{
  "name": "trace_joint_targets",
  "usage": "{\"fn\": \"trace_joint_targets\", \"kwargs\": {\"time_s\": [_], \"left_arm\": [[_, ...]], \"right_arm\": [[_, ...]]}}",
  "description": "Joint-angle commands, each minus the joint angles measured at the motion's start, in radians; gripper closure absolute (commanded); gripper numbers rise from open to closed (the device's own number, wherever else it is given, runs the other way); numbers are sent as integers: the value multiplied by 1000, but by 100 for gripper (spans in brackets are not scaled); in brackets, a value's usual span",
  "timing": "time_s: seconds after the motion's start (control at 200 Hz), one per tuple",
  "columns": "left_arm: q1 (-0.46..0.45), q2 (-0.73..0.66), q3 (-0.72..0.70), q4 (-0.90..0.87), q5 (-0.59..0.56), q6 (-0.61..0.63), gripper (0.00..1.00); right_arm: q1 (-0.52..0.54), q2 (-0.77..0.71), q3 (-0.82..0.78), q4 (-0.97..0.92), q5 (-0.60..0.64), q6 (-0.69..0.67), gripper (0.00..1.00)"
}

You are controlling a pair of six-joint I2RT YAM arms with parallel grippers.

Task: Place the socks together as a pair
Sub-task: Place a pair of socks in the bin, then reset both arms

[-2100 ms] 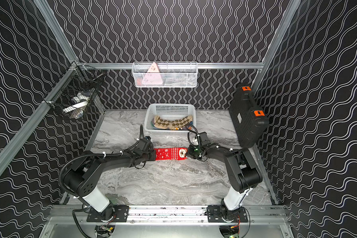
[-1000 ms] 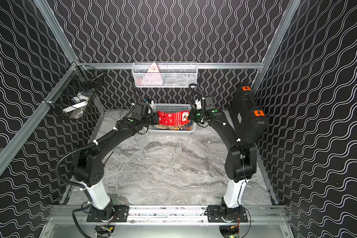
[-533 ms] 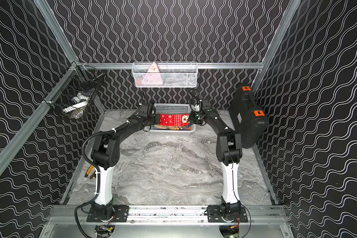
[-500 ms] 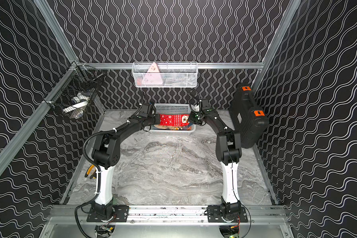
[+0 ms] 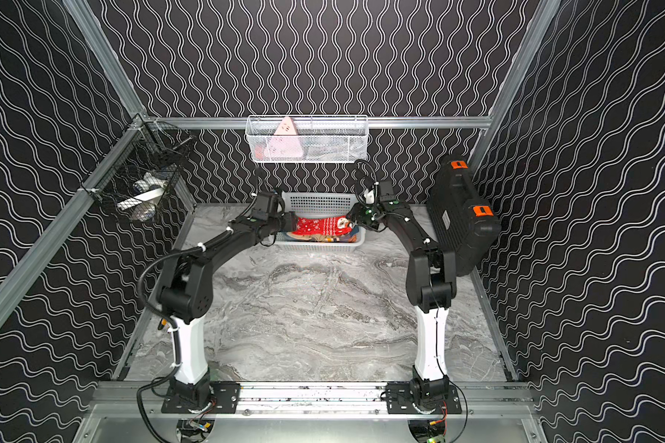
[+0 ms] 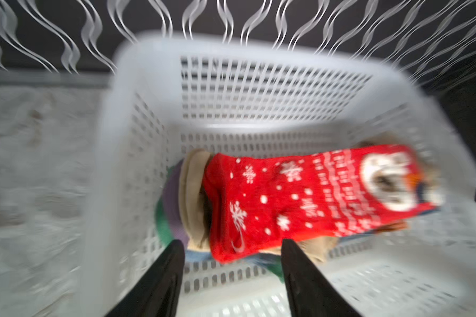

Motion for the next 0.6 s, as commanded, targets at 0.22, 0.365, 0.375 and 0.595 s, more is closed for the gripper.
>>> {"fn": "trace_joint_targets", "kwargs": {"time_s": [0.22,0.365,0.375,0.595], "left_arm": [[28,-526,-495,78,-329,95,36],[89,-611,-704,113,-359,123,34],[94,-613,-714,113,-358,123,34],[186,-623,-1108,656,-294,265,39]], "right_arm": [[-4,-558,-509,101,432,-123,11],[-8,-736,-885,375,718,-235,0],[-9,-743,-903,390,737,-240,0],[-57,-714,-1086,602,867,-279,0]]}}
